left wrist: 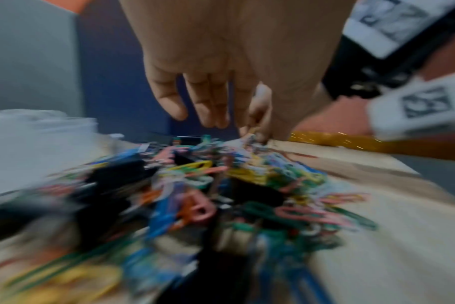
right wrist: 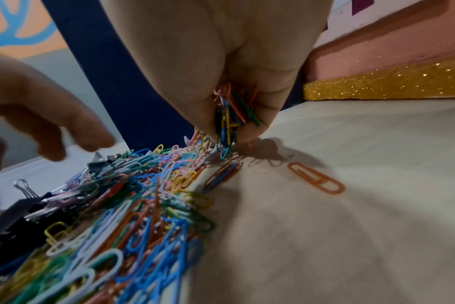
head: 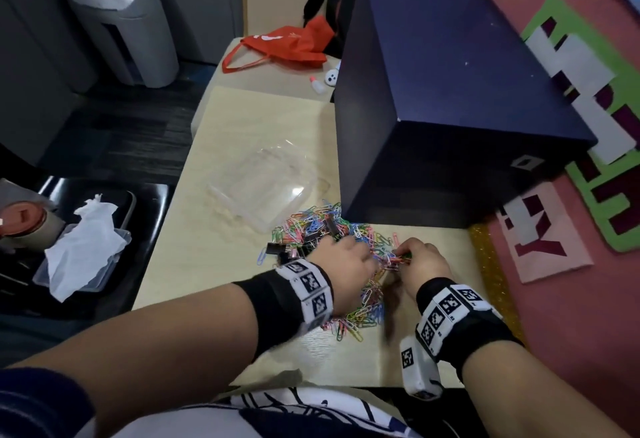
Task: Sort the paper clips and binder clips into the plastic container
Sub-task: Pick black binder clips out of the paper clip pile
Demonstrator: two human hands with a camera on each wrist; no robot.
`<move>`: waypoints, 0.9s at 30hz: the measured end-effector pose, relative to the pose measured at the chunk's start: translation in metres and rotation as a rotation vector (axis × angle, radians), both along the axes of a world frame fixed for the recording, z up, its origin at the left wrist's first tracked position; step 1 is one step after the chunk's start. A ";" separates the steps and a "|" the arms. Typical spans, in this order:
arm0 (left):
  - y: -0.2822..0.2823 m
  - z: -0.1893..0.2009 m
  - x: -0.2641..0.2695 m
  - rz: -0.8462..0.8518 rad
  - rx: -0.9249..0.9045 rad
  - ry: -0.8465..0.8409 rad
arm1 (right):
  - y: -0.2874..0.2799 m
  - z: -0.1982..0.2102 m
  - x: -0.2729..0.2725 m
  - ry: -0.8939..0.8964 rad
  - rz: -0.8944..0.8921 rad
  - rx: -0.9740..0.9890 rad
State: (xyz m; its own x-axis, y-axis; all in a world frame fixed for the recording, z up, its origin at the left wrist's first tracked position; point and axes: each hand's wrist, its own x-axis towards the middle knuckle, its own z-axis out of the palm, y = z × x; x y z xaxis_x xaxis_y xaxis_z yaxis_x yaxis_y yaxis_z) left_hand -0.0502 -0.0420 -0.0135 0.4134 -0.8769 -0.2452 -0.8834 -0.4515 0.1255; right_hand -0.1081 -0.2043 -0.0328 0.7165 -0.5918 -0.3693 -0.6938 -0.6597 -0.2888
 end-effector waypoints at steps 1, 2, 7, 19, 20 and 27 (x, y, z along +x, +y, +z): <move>-0.006 -0.004 -0.006 -0.037 0.054 0.010 | -0.002 0.001 -0.001 0.001 0.005 0.003; -0.011 -0.009 -0.010 -0.052 0.111 0.010 | -0.003 0.002 -0.003 0.002 0.012 0.006; -0.023 -0.021 -0.007 0.078 0.149 0.035 | -0.004 -0.001 -0.008 0.016 0.067 0.079; -0.024 -0.009 0.011 0.023 0.068 -0.005 | 0.011 -0.014 -0.010 -0.015 0.194 0.103; -0.023 -0.007 0.012 0.035 0.060 0.010 | 0.012 -0.012 -0.009 -0.026 0.199 0.100; -0.016 0.000 0.030 0.144 -0.070 0.100 | 0.014 0.002 0.006 0.013 0.163 0.029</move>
State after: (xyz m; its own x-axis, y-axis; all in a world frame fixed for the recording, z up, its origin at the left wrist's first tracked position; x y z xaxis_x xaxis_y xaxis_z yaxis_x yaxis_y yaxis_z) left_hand -0.0201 -0.0584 -0.0137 0.5120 -0.8271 -0.2318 -0.7920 -0.5591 0.2455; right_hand -0.1021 -0.1903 -0.0307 0.7974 -0.4567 -0.3944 -0.5817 -0.7555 -0.3013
